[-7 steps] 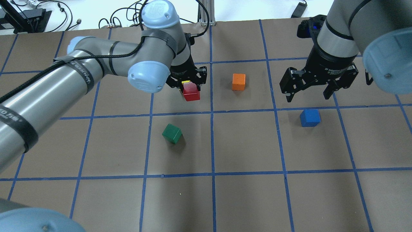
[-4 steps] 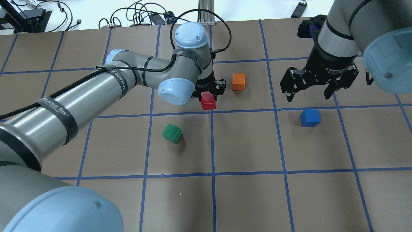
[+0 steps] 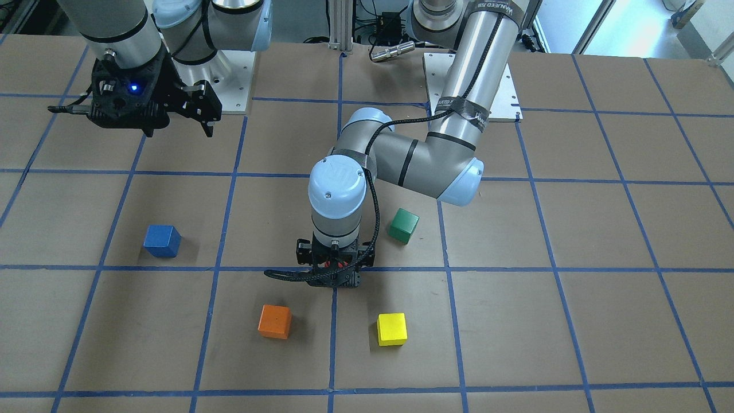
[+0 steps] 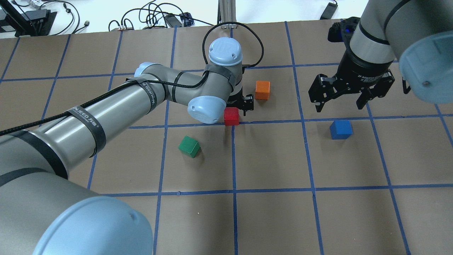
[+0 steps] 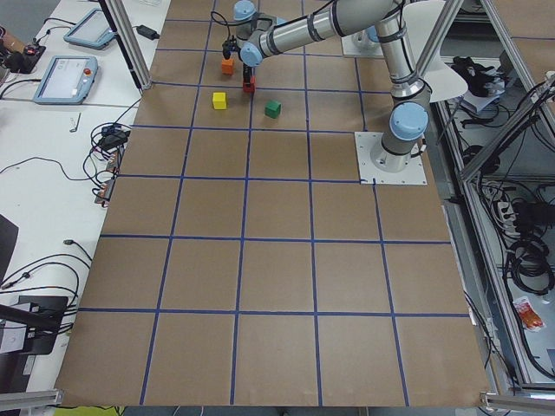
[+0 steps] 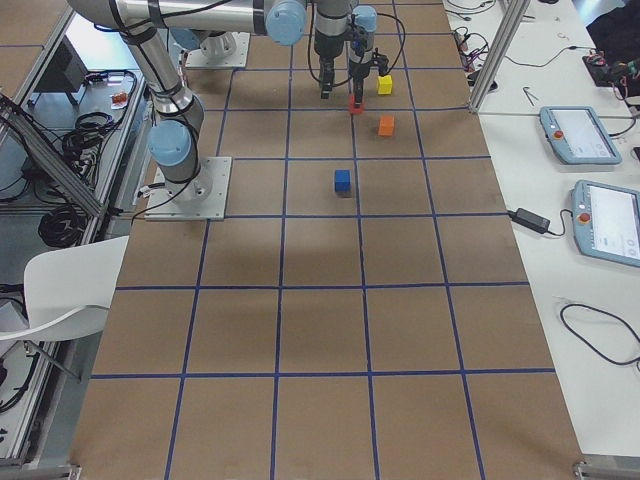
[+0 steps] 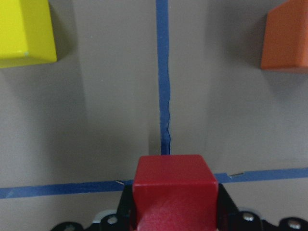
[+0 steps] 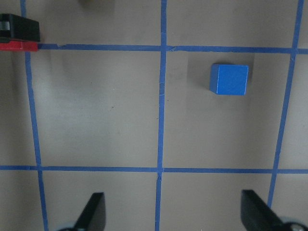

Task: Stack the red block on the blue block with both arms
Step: 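Raise the left gripper away from the red cube toward its start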

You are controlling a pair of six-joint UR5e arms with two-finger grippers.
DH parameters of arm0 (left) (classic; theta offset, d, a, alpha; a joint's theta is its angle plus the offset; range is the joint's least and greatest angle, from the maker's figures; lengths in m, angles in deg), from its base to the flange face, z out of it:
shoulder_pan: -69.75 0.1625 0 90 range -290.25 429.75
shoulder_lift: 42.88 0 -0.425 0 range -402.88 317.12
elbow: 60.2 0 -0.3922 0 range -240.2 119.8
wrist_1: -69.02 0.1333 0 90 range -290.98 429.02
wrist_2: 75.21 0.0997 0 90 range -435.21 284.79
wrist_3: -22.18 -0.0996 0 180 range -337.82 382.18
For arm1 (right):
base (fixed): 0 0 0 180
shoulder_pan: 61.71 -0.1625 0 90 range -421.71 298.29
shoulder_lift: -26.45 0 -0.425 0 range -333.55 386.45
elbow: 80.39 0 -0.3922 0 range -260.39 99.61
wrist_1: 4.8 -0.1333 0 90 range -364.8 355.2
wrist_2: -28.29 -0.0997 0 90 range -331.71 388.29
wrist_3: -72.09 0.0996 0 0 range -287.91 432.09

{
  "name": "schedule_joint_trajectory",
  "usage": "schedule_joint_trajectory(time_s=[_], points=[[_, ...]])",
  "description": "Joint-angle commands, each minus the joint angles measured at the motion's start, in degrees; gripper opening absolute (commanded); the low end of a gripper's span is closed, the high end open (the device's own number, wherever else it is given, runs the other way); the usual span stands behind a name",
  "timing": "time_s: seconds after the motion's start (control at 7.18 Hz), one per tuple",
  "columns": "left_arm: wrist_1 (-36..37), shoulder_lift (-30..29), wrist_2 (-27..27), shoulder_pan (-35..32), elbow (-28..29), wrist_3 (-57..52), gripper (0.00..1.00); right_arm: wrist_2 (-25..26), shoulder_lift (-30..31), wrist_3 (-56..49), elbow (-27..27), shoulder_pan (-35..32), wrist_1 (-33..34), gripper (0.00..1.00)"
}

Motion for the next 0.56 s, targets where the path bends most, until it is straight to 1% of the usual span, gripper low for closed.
schedule_joint_trajectory(time_s=[0.0, 0.14, 0.42], points=[[-1.88, 3.34, -0.14, 3.03, 0.61, -2.05, 1.0, 0.0, -0.02, 0.0, -0.07, 0.02, 0.05, 1.0], [-5.99, 6.15, -0.23, 7.76, 2.01, -5.11, 1.0, 0.0, 0.06, 0.35, -0.07, 0.02, -0.03, 1.0], [-15.47, 13.35, 0.91, 14.01, 2.72, -17.55, 1.0, -0.09, -0.55, 0.0, -0.07, -0.24, -0.03, 1.0]])
